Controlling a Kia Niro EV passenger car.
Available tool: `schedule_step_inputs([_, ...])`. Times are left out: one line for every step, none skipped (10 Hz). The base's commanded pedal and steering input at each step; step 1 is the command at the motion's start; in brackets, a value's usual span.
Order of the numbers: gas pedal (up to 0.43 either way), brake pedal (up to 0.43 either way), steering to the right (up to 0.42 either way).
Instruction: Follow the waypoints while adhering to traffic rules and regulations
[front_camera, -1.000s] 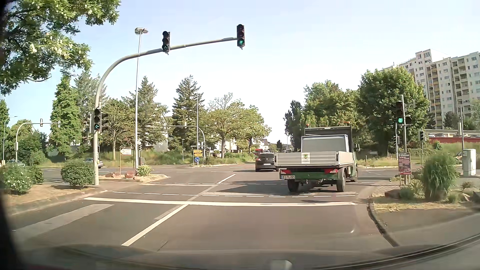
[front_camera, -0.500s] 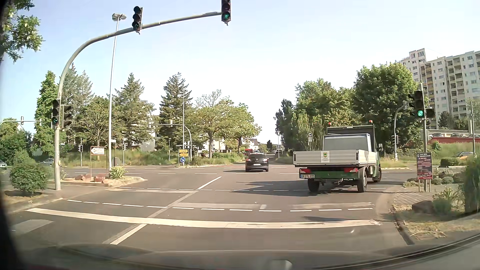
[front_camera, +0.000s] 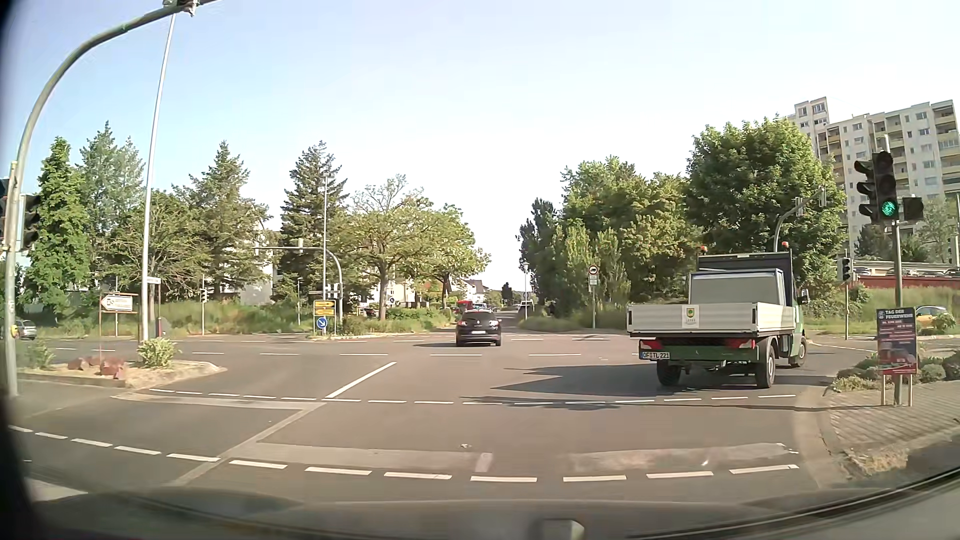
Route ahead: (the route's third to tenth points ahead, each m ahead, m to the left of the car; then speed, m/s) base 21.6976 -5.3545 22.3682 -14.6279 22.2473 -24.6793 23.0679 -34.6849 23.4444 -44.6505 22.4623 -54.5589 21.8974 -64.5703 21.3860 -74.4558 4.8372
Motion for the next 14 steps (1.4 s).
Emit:
schedule_step_inputs([0.047, 0.03, 0.146])
schedule_step_inputs([0.047, 0.03, 0.159])
schedule_step_inputs([0.047, 0.03, 0.169])
schedule_step_inputs([0.047, 0.03, 0.179])
schedule_step_inputs([0.047, 0.03, 0.19])
schedule_step_inputs([0.047, 0.03, 0.197])
schedule_step_inputs([0.047, 0.03, 0.2])
schedule_step_inputs([0.047, 0.03, 0.202])
schedule_step_inputs([0.047, 0.03, 0.202])
schedule_step_inputs([0.047, 0.03, 0.202])
schedule_step_inputs([0.059, 0.03, 0.202])
schedule_step_inputs([0.059, 0.03, 0.202])
schedule_step_inputs([0.059, 0.03, 0.202])
schedule_step_inputs([0.059, 0.03, 0.203])
